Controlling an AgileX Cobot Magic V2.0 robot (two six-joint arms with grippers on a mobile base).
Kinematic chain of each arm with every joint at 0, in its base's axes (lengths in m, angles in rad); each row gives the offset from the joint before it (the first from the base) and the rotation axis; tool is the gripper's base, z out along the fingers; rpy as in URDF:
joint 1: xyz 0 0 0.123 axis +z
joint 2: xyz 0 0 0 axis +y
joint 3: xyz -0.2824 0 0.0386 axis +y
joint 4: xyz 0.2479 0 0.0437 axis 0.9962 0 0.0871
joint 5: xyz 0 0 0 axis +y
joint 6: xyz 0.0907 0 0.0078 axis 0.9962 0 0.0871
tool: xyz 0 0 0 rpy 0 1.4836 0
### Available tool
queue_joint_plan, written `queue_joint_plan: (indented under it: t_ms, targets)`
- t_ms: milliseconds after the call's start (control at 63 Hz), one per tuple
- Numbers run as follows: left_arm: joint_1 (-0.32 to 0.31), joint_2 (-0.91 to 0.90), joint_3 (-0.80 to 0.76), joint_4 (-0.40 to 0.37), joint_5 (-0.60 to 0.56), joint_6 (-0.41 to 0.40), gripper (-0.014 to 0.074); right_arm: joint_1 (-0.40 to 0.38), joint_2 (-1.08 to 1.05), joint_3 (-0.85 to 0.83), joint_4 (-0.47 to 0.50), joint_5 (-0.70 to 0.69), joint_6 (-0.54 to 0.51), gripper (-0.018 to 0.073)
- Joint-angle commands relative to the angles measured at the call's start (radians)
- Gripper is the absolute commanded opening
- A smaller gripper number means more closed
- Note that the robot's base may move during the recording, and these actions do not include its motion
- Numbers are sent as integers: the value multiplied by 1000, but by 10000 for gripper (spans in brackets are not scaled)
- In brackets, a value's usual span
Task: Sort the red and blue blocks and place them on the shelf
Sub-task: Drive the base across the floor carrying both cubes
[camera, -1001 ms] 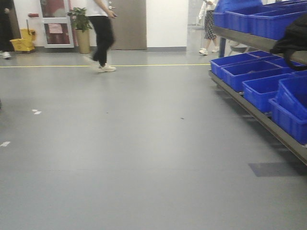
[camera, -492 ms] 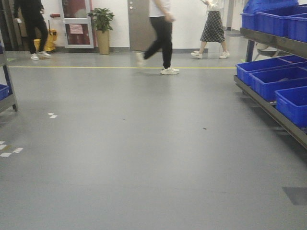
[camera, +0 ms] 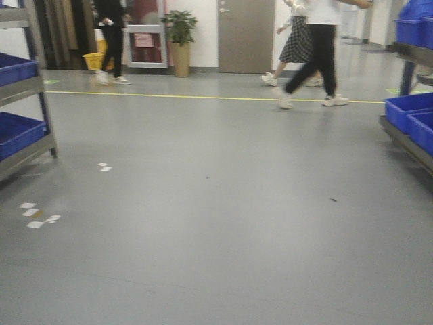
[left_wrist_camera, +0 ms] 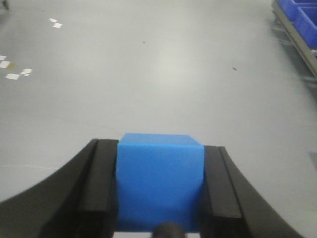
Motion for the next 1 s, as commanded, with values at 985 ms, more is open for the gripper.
queue_joint_plan:
  t_ms: [985]
  targets:
    - [3,3,-29,0,-81,-8,123,-4,2,-29,-17,-82,-6,49]
